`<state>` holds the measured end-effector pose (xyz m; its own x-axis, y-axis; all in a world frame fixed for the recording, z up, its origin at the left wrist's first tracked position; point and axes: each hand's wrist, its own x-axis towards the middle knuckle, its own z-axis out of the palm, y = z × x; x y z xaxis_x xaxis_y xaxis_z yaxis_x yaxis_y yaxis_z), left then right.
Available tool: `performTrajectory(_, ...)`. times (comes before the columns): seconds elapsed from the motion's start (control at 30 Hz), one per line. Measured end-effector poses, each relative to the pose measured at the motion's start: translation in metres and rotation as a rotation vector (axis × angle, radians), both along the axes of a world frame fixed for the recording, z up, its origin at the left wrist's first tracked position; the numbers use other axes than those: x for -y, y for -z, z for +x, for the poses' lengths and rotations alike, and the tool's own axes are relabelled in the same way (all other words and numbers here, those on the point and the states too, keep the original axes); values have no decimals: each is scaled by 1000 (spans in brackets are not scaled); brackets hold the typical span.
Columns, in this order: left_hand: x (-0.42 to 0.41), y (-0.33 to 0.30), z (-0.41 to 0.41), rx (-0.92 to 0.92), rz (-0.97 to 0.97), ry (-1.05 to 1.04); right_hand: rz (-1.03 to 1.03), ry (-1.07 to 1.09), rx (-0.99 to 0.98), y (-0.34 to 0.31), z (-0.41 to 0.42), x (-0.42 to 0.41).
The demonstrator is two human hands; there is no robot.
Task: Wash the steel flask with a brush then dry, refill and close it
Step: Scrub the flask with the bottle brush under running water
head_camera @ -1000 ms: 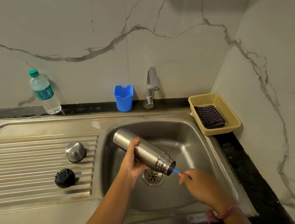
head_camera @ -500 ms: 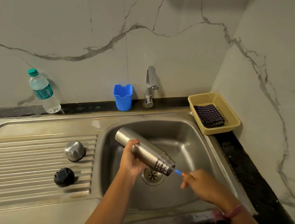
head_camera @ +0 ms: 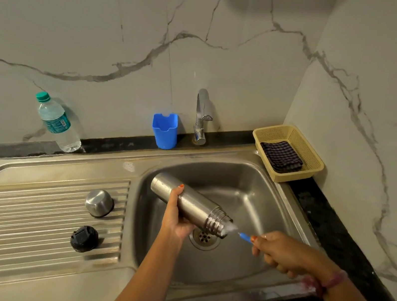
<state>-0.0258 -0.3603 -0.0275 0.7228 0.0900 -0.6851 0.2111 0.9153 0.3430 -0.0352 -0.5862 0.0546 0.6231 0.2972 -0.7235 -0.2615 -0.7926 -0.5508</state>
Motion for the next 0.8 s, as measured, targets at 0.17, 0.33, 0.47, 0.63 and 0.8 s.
performTrajectory(0.17, 4, -1, 0, -18, 11, 6, 10, -10, 88, 4, 4, -2)
performTrajectory(0.33, 3, 2, 2, -23, 4, 12, -171, -144, 656, 30, -13, -9)
performTrajectory(0.47, -4, 6, 4, -6, -54, -38, -303, -223, 846, 29, -19, 8)
performTrajectory(0.63, 5, 5, 4, -13, -38, -13, -327, -213, 1012, 44, -19, -11)
performTrajectory(0.8, 2, 10, 5, -26, -47, 1, -304, -347, 1283, 58, -20, -10)
